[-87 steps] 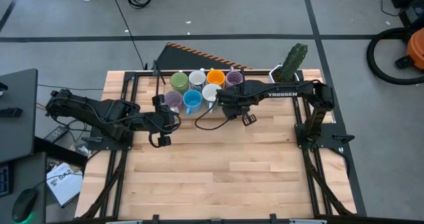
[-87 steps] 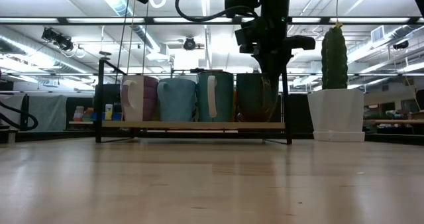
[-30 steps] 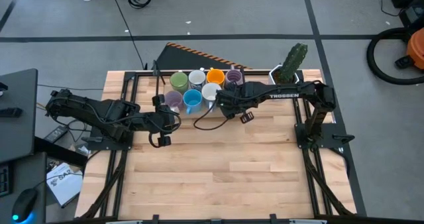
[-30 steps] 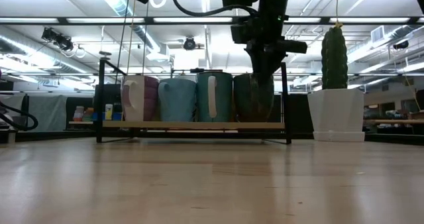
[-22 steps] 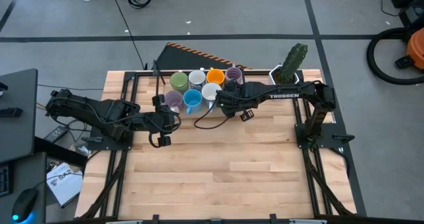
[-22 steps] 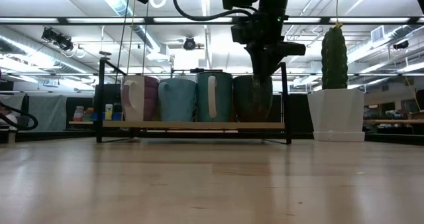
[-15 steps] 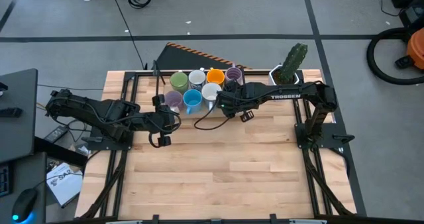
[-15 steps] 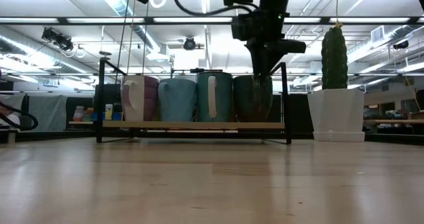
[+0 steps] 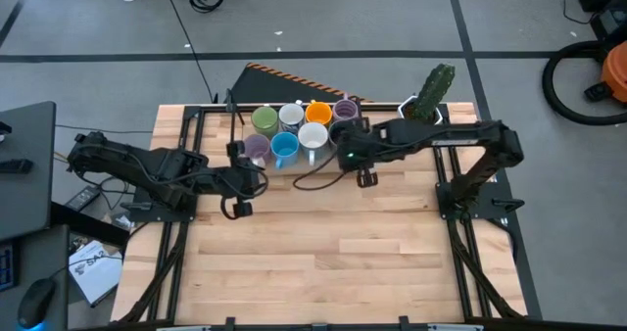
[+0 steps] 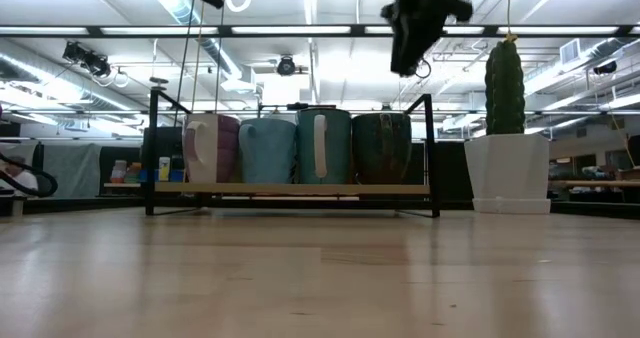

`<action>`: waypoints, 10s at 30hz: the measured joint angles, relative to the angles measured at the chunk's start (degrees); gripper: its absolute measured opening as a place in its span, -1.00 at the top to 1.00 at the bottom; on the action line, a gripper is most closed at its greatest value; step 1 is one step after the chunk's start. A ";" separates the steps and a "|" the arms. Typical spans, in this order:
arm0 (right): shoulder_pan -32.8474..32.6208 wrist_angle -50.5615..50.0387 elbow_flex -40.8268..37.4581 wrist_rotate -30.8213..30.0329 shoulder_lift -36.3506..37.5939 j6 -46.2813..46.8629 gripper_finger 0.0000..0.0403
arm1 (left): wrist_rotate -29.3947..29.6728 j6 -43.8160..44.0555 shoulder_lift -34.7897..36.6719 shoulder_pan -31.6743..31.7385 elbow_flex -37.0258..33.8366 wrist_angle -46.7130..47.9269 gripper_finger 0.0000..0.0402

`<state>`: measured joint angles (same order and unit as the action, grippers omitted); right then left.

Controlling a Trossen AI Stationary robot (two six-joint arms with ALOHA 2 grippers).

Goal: Place coffee mugs
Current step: Return to Home Position

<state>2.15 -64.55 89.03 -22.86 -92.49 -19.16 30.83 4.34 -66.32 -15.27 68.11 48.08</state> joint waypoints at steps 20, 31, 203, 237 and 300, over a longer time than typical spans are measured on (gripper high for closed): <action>-7.27 33.39 -32.36 10.70 29.21 25.62 0.43 | -4.43 -0.14 20.35 -5.03 -28.46 -26.82 0.14; -9.61 57.02 -51.65 10.67 40.13 25.10 0.43 | -6.31 0.04 36.46 -5.33 -43.59 -39.38 0.14; 2.92 84.61 -88.46 10.63 82.60 29.53 0.43 | -15.60 -3.52 65.20 -5.20 -60.04 -39.28 0.14; 2.91 84.63 -88.46 10.63 82.60 29.53 0.43 | -15.63 -3.52 65.20 -5.21 -60.04 -39.28 0.14; 2.91 84.63 -88.46 10.63 82.60 29.53 0.43 | -15.61 -3.52 65.20 -5.22 -60.04 -39.28 0.14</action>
<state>5.06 20.08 0.58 -12.23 -9.89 10.37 15.22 0.82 -1.13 -20.49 8.08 8.80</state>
